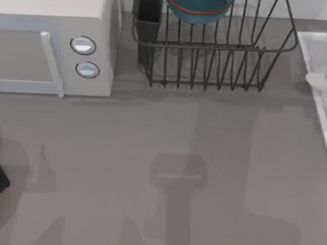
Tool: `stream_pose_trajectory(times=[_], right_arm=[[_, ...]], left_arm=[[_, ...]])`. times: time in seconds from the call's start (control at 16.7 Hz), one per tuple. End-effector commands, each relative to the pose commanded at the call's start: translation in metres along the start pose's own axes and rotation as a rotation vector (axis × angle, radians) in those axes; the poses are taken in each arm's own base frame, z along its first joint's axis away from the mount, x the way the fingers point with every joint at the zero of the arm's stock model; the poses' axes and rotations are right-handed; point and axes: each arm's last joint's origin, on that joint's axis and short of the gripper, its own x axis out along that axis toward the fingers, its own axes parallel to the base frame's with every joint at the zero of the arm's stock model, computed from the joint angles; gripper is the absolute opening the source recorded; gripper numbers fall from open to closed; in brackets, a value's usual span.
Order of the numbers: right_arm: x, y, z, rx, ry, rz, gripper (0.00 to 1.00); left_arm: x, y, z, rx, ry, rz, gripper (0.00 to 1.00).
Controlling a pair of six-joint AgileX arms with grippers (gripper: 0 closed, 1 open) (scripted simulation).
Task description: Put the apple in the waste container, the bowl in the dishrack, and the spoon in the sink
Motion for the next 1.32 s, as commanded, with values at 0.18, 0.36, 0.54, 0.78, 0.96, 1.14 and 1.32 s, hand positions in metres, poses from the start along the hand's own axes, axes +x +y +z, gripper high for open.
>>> stream_pose_trajectory(times=[0.18,0.36,0.54,0.78,0.96,1.14,1.32], right_arm=[[0.0105,0.002,-0.0013,0.004,0.0,0.0,0.0],[0.0102,0.0022,-0.001,0.004,0.001,-0.007,0.0],[0.0102,0.0022,-0.001,0.004,0.001,-0.007,0.08],[0.0102,0.0022,-0.001,0.004,0.001,-0.007,0.38],[0.0102,0.0022,-0.001,0.004,0.001,-0.007,0.6],[0.0102,0.0022,-0.001,0.004,0.001,-0.007,0.83],[0.0102,0.0022,-0.001,0.004,0.001,-0.007,1.0]], left_arm=[[0.0,0.0,0.0,0.0,0.0,0.0,1.0],[0.0,0.0,0.0,0.0,0.0,0.0,1.0],[0.0,0.0,0.0,0.0,0.0,0.0,1.0],[0.0,0.0,0.0,0.0,0.0,0.0,1.0],[0.0,0.0,0.0,0.0,0.0,0.0,1.0],[0.0,0.0,0.0,0.0,0.0,0.0,1.0],[0.0,0.0,0.0,0.0,0.0,0.0,1.0]])
